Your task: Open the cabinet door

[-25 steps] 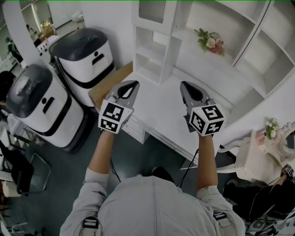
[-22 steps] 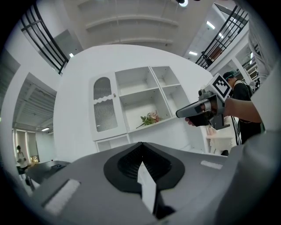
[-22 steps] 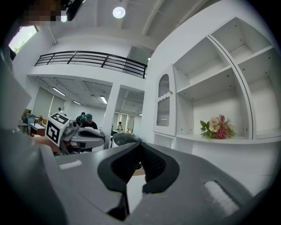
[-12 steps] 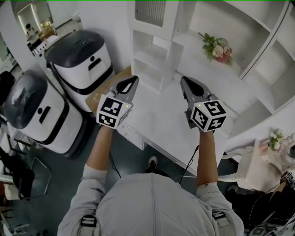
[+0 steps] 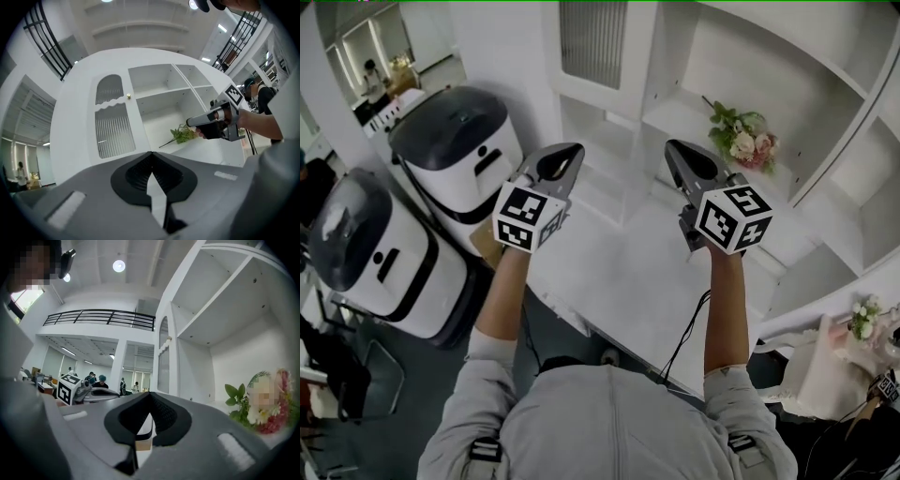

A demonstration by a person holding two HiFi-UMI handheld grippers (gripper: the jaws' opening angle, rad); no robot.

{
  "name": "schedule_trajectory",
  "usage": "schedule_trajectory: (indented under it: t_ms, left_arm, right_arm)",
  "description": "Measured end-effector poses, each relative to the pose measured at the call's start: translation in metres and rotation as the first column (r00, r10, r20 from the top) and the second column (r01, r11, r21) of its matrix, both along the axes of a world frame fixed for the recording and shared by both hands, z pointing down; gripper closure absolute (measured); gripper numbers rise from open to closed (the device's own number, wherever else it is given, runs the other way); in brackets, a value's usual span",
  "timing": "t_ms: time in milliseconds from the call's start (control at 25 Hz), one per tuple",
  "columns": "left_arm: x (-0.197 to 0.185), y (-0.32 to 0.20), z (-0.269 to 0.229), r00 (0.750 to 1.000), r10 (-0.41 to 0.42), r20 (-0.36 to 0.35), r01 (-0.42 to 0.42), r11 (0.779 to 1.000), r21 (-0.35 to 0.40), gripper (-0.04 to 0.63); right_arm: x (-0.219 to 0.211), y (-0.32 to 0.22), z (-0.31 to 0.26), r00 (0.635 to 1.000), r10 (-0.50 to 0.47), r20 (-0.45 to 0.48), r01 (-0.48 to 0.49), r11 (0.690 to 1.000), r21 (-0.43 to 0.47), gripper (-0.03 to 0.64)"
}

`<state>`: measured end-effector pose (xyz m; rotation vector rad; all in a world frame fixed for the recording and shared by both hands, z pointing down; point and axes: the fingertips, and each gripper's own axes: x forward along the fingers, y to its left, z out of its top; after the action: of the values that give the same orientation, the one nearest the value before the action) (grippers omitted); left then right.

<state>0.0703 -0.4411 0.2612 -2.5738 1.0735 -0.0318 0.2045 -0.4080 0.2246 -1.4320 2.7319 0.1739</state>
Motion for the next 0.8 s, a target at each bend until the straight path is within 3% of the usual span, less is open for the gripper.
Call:
schedule_trajectory:
  t_ms: [440, 640, 800]
  left_arm:
    - [0.025, -0.078, -0.109, 0.994, 0.100, -0.045, -0.091, 0.981, 0.172, 0.531]
    - [0.046, -0.102, -0.157, 0.982, 0.185, -0.044, -0.167, 0.951, 0.258, 0.518]
    - [0.064, -0.111, -0.188, 0.965, 0.260, -0.029, -0.236, 0.914, 0.329, 0.495]
  right_arm:
    - [0.007, -0.076, -0.026, 0.995, 0.099, -0.014, -0.099, 0.995, 0.004, 0.547]
    - [0.008, -0.099, -0.035, 0.989, 0.148, 0.008, -0.148, 0.989, -0.018, 0.506]
    - [0.006, -0.107, -0.045, 0.981, 0.195, -0.014, -0.195, 0.981, -0.010, 0.482]
